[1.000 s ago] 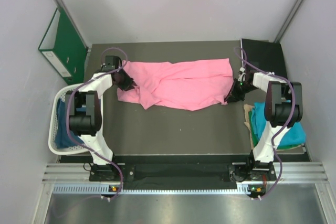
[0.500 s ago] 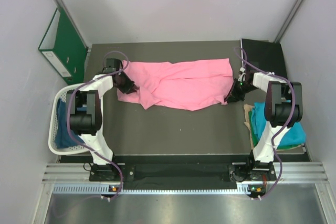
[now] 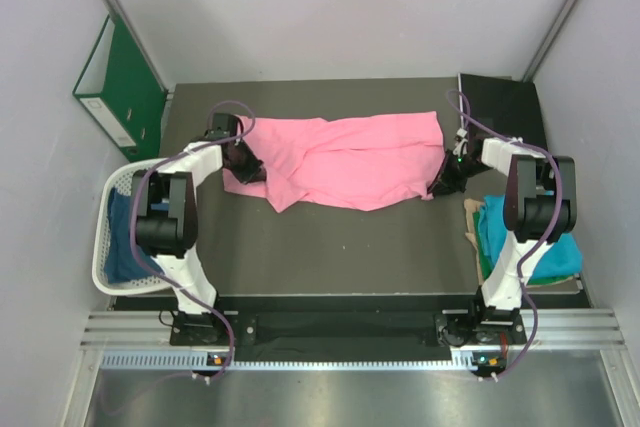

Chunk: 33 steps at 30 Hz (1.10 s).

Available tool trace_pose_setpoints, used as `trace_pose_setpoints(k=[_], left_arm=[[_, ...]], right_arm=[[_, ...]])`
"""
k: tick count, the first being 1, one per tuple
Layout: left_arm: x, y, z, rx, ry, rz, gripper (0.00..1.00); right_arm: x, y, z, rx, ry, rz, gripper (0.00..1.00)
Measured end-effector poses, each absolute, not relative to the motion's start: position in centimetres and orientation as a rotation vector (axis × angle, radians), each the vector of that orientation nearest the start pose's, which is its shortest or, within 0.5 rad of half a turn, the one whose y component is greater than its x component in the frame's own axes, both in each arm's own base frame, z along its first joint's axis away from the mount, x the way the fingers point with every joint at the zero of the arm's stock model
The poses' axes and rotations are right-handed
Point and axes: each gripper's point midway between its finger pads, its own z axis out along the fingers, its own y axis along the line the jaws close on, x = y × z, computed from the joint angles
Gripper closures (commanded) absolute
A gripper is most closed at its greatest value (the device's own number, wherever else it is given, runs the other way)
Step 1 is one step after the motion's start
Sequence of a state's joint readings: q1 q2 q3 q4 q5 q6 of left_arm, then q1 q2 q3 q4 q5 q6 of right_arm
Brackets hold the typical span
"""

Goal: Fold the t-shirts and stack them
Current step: Grap the side of the flattened tshirt closest away from the robot with both arms, then fold the other side of the tshirt into a rectangle

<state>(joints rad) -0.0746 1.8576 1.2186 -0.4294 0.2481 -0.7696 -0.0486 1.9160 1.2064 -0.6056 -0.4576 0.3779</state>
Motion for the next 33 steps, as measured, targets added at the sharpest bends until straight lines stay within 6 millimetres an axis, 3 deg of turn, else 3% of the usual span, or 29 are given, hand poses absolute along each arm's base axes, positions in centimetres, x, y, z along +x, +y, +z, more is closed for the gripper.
trace_pose_setpoints(k=[3,10,15,22,33], left_arm=[[40.0,-9.4,6.1,-0.834,2.589,-0.545,1.0],[38.6,-8.0,12.7,-0.763,2.501,-0.489,1.0],[36.5,-7.6,14.4,-0.744,2.51,-0.464,1.0],[30.8,-7.1,14.9,-0.763,2.576,-0.436,1.0],[22.9,-6.6,19.2,-0.783,2.525,-0.456,1.0]], right_arm=[[35.7,7.4,2.1,0.525,2.835,0.72,0.94],[35.1,7.1,3.5,0.494,2.832,0.698,0.95],[35.1,6.9,5.4,0.461,2.795,0.692,0.95],[34.0,6.8,6.9,0.434,2.772,0.691,0.95],[28.7,7.0,8.5,0.412,2.782,0.692,0.95]])
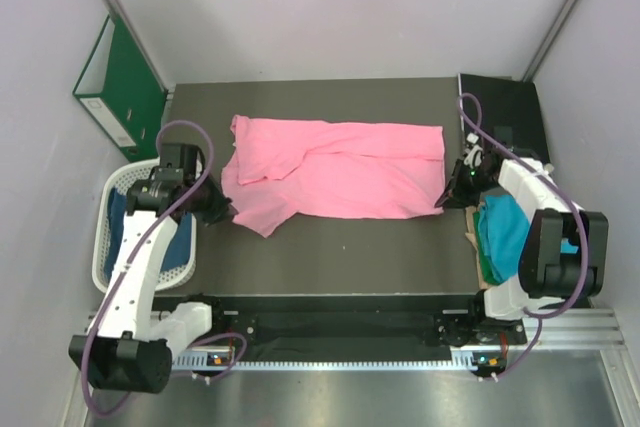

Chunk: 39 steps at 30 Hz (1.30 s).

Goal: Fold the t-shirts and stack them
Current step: Fold the other side of the tshirt into a rectangle

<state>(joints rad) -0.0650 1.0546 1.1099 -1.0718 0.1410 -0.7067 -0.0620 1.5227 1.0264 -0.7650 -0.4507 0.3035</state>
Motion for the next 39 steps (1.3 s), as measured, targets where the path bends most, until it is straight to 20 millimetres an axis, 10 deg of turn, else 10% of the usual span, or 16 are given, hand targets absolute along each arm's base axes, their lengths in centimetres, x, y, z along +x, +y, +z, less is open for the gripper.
trace_pose_setpoints(k=[9,26,39], left_arm=[[22.9,-6.6,18.6,-0.797,2.538,-0.448,1.0],[38.9,-7.5,18.5,-0.734,2.444,-0.554,1.0],[46.1,-6.2,17.7,-0.8,2.383,-0.633,1.0]], right_arm=[[27.8,6.6,8.5,0.426,2.768,0.685,0.95],[35.6,5.7,6.7,0.526,2.68,0.723,0.95],[41.9,3.7,6.1,0.595,2.622,0.755,0.94]])
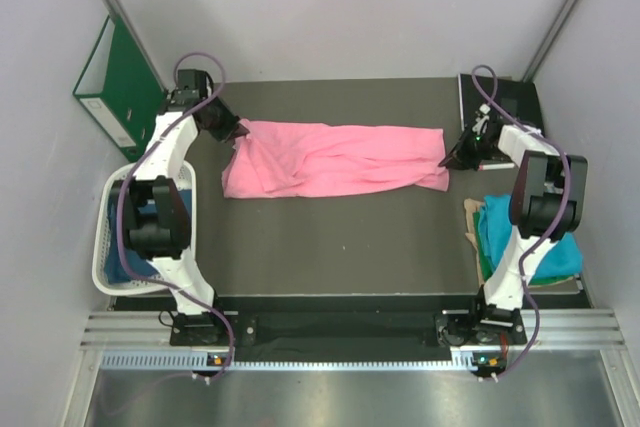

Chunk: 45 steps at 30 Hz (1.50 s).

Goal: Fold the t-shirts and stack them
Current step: Fold the other side of the tshirt into a rectangle

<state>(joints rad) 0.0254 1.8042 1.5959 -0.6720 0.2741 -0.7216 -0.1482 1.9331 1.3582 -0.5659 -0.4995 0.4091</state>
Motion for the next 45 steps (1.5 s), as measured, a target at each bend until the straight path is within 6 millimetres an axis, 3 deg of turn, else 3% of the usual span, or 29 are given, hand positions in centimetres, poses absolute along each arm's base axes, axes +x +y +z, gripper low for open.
trace_pose_setpoints(k=[11,12,13,19,25,29,30,31,32,38,43,45], left_arm=[[49.8,-5.5,16.1,-0.845,2.372,-0.664,1.0],[50.0,-5.5,16.2,-0.848,2.368,-0.668,1.0],[50.2,-5.5,16.2,-0.849,2.364,-0.672,1.0],[51.3,-4.9,17.0,-0.863,2.327,-0.688,1.0],[53.9,-3.7,17.0,-0.888,2.287,-0.704,1.0],[56.8,-3.3,15.3,-0.896,2.286,-0.712,1.0],[57.2,-3.3,14.7,-0.9,2.291,-0.713,0.83],[57.7,-3.4,13.9,-0.906,2.3,-0.722,0.58],[58.0,-3.5,13.2,-0.909,2.309,-0.73,0.02],[58.6,-3.9,10.8,-0.93,2.359,-0.766,0.01],[57.0,-4.8,12.7,-0.875,2.349,-0.828,0.02],[55.7,-5.2,13.7,-0.852,2.354,-0.848,0.08]], right_arm=[[44.0,3.0,4.6,0.657,2.627,0.795,0.89],[44.2,3.0,4.6,0.658,2.625,0.803,0.8],[44.3,3.1,4.6,0.658,2.623,0.811,0.64],[45.3,3.4,4.8,0.672,2.596,0.876,0.21],[46.3,3.8,5.2,0.666,2.558,0.929,0.02],[46.7,3.7,5.5,0.65,2.54,0.925,0.0],[46.7,3.6,5.6,0.648,2.537,0.914,0.0],[46.8,3.4,5.7,0.647,2.536,0.902,0.0],[46.8,3.3,5.8,0.643,2.532,0.89,0.0],[47.2,2.5,8.9,0.596,2.472,0.812,0.0],[47.0,2.0,11.9,0.569,2.408,0.752,0.01],[46.9,1.9,12.4,0.569,2.395,0.737,0.01]])
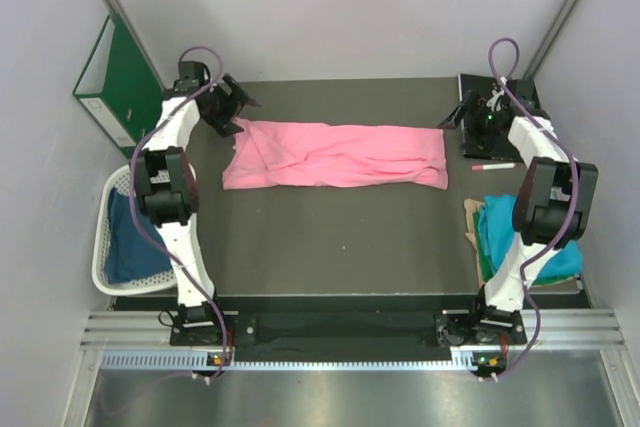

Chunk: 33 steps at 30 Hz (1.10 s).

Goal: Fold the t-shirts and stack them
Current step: Fold the other side of the tshirt into a rectangle

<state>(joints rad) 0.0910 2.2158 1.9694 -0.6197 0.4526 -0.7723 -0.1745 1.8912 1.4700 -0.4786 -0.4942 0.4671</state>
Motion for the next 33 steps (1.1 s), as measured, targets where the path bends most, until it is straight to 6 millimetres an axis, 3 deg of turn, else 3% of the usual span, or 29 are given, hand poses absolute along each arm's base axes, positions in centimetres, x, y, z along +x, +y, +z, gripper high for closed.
trace_pose_setpoints(k=[5,8,14,21,26,29,32,33], left_arm=[[51.4,-6.0,14.1,-0.813,2.398,-0.866,0.24],[48.7,-6.4,11.9,-0.822,2.463,-0.866,0.31],[44.7,-7.1,7.1,-0.867,2.603,-0.863,0.34],[44.8,-7.8,6.5,-0.818,2.614,-0.895,0.46],[45.0,-8.6,4.6,-0.811,2.652,-0.906,0.52],[45.0,-9.6,4.0,-0.787,2.67,-0.928,0.63],[45.2,-10.4,3.9,-0.759,2.672,-0.941,0.94],[45.2,-10.6,3.8,-0.753,2.674,-0.942,1.0]], right_arm=[[46.7,1.9,11.9,0.604,2.399,0.73,0.0],[46.9,2.1,12.1,0.606,2.392,0.73,0.01],[47.1,2.3,12.2,0.622,2.386,0.736,0.0],[47.1,2.4,12.2,0.629,2.386,0.741,0.0],[47.1,2.4,12.2,0.63,2.386,0.741,0.0],[47.1,2.4,12.1,0.631,2.386,0.741,0.0],[47.1,2.4,12.0,0.635,2.388,0.743,0.0],[47.1,2.5,12.0,0.64,2.389,0.744,0.0]])
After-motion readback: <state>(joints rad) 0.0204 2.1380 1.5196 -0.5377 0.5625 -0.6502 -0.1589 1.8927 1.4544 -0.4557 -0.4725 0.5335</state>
